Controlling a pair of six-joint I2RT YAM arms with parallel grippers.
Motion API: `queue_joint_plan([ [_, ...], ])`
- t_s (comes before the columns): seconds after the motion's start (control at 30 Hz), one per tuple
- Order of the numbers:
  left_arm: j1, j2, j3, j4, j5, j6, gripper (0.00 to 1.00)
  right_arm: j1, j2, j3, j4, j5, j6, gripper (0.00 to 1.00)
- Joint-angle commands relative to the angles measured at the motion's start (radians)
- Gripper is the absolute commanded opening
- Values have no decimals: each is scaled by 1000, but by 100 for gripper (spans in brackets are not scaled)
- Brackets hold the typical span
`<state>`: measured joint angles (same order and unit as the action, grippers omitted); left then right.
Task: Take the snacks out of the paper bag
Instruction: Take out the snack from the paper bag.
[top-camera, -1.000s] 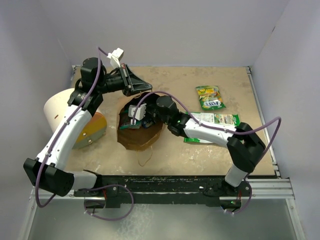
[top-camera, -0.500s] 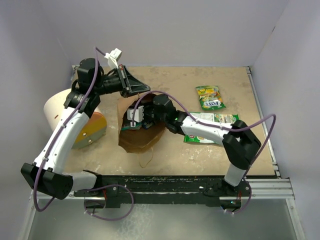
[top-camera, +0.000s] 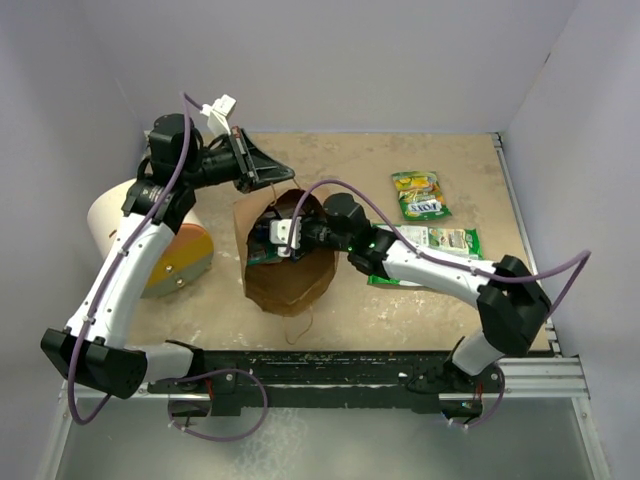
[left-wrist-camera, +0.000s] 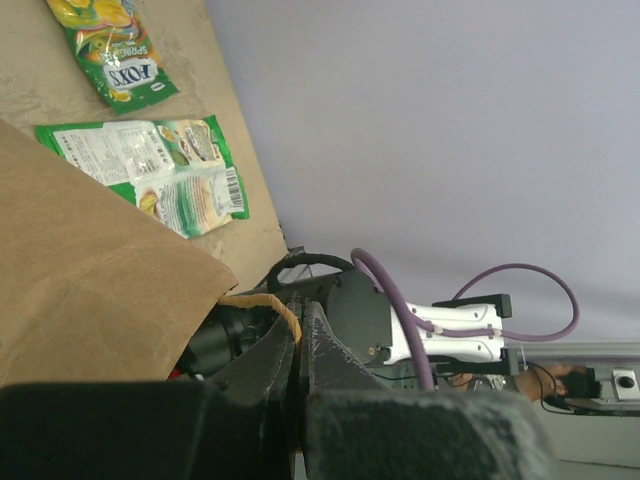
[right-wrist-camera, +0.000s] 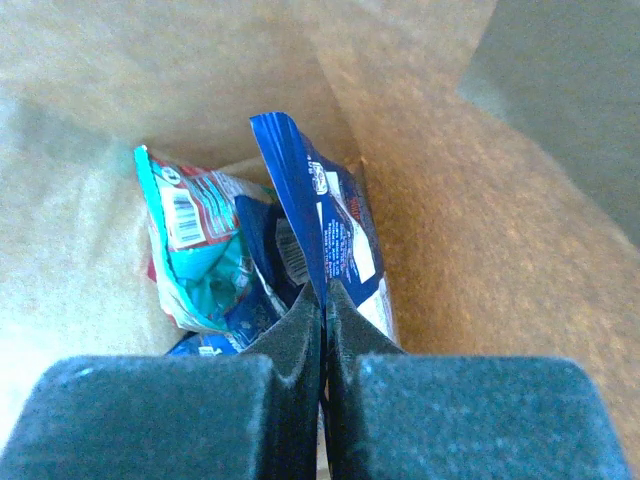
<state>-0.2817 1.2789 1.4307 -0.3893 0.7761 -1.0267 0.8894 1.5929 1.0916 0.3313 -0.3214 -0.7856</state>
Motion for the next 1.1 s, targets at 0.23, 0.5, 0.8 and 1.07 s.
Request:
queue_joint_plan([
  [0.23,24,-23,84,-71,-78,99,0,28,-267,15,-71,-7,228,0],
  [0.5,26,13,138,-188,-128,179,0,28,-369,247,-454,-25,596,0],
  [0.8,26,14,140,-250,-165,218,0,28,-500,477,-679,247,1026,0],
  [1.07,26,-4,158,-312,-183,240,0,26,-514,629,-828,895,1077,0],
])
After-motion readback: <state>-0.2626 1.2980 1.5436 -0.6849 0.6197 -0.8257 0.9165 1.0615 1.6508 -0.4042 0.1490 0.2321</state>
